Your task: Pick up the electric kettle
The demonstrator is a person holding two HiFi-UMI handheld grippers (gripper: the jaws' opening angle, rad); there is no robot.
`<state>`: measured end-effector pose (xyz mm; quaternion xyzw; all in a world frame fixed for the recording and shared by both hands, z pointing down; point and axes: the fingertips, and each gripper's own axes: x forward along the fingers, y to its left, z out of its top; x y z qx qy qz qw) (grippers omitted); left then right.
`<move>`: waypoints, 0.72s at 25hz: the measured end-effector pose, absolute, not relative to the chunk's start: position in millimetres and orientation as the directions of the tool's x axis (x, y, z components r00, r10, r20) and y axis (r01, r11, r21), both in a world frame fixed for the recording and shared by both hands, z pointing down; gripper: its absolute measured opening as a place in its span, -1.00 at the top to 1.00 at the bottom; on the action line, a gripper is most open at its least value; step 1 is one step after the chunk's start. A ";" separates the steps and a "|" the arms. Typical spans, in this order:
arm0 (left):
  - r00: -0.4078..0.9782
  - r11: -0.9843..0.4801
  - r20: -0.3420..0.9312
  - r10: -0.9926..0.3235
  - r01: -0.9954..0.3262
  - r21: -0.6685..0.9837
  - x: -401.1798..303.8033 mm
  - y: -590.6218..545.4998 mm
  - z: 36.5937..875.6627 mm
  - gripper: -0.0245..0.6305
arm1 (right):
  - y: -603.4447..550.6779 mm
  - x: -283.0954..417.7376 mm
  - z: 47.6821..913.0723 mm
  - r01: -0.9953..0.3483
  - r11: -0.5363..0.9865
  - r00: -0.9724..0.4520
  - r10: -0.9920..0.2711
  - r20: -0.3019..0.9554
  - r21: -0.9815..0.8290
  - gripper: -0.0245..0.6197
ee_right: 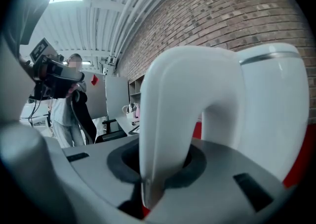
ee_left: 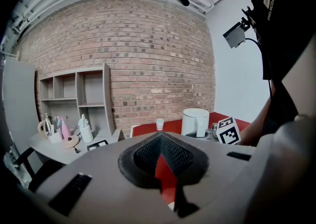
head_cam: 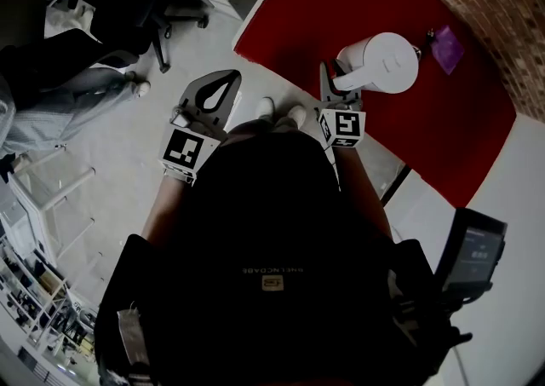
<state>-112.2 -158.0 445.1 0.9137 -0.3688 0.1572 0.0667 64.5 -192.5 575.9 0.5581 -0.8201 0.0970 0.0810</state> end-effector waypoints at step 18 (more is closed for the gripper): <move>0.675 -0.720 0.343 -0.653 -0.694 -0.006 -110.3 -152.5 445.3 0.91 | -207.2 74.7 569.6 -0.950 0.297 -0.312 -0.913 0.261 -0.098 0.73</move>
